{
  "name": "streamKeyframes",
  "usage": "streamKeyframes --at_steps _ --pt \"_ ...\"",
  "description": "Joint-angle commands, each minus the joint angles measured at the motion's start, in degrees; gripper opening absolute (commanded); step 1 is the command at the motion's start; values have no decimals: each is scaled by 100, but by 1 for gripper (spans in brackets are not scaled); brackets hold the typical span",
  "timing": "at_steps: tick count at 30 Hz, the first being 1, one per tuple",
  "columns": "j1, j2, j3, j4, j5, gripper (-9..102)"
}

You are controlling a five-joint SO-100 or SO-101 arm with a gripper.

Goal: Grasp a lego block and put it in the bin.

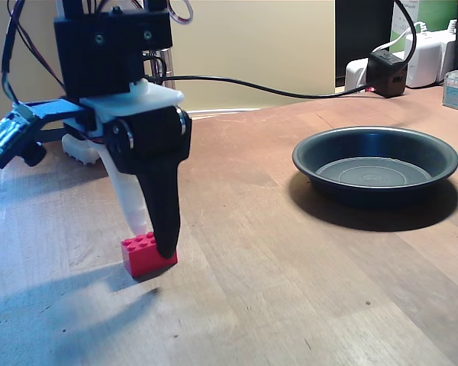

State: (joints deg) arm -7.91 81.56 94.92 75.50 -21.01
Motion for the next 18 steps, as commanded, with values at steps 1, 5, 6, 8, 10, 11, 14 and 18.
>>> streamKeyframes --at_steps 1,5,6,8,10,11,14,18 --pt "35 18 0 -79 35 16" --pt "44 18 97 -88 44 16" --pt "44 18 105 -88 44 16" --pt "44 18 176 -114 44 16" --pt "53 18 281 -237 44 16" --pt "88 18 334 -299 44 16" --pt "141 18 457 -457 0 16" --pt "149 18 475 -483 0 16"
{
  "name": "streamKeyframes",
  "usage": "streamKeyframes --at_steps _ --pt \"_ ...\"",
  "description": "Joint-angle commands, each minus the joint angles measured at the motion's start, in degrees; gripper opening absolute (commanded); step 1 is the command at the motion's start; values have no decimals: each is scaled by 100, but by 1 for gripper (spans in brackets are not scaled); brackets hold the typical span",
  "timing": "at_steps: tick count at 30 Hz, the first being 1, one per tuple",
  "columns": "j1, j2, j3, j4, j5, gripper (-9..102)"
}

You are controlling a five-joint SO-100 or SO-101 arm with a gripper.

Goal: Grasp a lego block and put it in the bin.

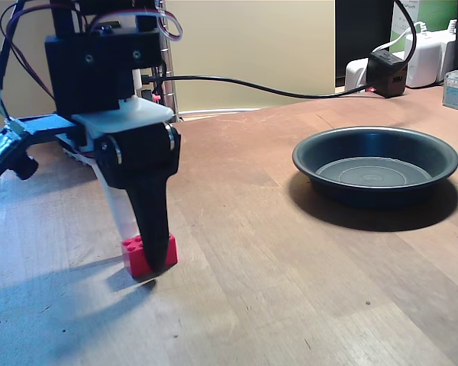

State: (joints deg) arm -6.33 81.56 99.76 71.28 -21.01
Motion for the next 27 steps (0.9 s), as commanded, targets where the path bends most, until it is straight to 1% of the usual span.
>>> streamKeyframes --at_steps 1,7,19,22,25,27 --pt "-9 18 0 -62 -9 15" --pt "-9 18 105 -62 44 0" --pt "-9 97 26 26 44 0" --pt "-9 114 18 237 62 0" --pt "-88 193 -26 492 545 0" --pt "-229 475 -123 826 896 0"
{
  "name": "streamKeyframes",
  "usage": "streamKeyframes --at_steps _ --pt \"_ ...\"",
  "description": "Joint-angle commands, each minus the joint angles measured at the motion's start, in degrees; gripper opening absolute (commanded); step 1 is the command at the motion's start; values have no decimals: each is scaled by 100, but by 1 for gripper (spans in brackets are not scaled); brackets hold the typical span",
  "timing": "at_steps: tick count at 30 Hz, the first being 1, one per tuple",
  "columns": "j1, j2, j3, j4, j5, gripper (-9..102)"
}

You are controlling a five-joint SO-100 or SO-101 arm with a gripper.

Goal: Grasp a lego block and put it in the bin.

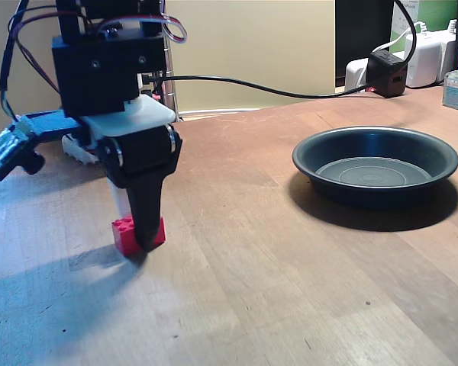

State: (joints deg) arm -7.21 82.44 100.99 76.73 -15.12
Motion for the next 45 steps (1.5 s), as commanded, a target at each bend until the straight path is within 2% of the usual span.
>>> streamKeyframes --at_steps 1,10,21,29,38,45 --pt "-255 562 -281 413 448 0" --pt "-870 1705 141 976 1582 0" --pt "-2417 2496 686 1213 4122 0" --pt "-3542 2443 615 1143 5440 0" --pt "-4395 2399 237 1143 6592 0" --pt "-4755 1028 -1055 1222 7339 0"
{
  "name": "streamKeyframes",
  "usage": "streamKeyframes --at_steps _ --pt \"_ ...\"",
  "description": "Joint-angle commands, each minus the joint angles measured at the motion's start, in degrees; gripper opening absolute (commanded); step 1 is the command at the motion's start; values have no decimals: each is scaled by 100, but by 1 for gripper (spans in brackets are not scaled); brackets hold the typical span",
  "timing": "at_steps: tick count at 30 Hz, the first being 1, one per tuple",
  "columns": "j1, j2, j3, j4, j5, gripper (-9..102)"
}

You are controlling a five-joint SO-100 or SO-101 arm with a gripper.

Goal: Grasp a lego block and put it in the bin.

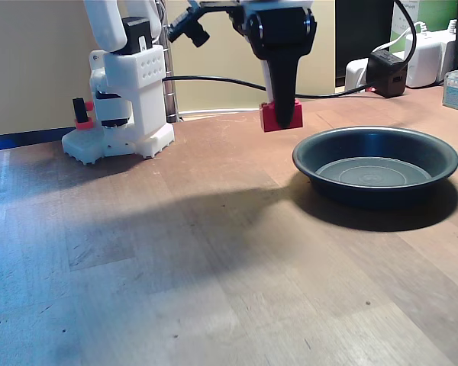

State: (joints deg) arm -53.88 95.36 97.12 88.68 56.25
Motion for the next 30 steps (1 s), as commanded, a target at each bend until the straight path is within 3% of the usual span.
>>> streamKeyframes --at_steps 1,13,24,30 --pt "-88 -475 -914 26 299 0" --pt "-281 -1934 -2681 26 1028 0" --pt "-492 -2452 -2997 26 1283 0" --pt "-457 -2443 -2997 26 905 14"
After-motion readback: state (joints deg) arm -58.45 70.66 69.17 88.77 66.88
